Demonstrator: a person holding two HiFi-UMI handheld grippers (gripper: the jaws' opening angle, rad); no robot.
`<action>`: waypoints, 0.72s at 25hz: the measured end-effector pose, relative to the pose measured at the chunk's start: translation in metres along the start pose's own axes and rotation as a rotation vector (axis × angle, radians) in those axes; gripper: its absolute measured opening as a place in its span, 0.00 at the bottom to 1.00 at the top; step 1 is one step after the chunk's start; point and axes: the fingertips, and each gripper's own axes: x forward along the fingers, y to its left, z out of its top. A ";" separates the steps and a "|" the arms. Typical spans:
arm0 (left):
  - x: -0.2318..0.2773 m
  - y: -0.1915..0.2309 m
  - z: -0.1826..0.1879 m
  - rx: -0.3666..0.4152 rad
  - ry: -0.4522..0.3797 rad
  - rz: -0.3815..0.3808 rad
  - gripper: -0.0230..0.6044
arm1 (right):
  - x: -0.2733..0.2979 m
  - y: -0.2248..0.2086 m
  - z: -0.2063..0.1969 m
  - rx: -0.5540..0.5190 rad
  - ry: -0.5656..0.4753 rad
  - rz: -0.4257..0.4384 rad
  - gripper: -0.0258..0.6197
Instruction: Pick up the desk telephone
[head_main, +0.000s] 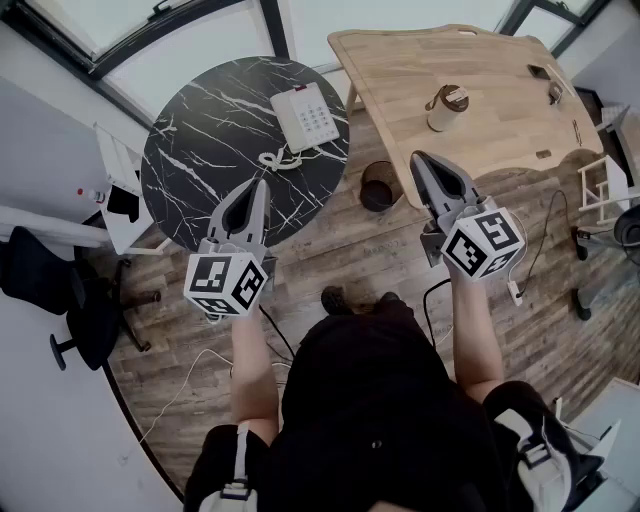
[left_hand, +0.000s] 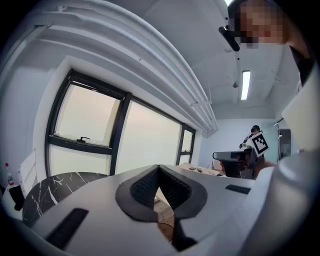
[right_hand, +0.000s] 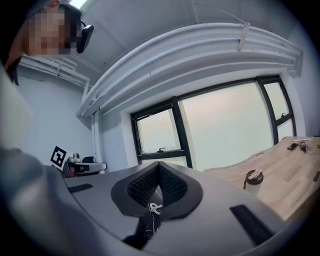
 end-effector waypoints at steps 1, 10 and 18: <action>-0.001 0.002 0.000 0.001 0.002 -0.001 0.06 | 0.001 0.003 -0.001 0.010 -0.003 0.009 0.09; -0.006 0.012 -0.004 0.001 0.014 -0.008 0.06 | 0.004 0.019 -0.006 0.022 0.002 0.027 0.09; 0.006 0.004 -0.030 -0.023 0.082 -0.039 0.06 | -0.007 0.013 -0.020 0.059 0.001 0.025 0.09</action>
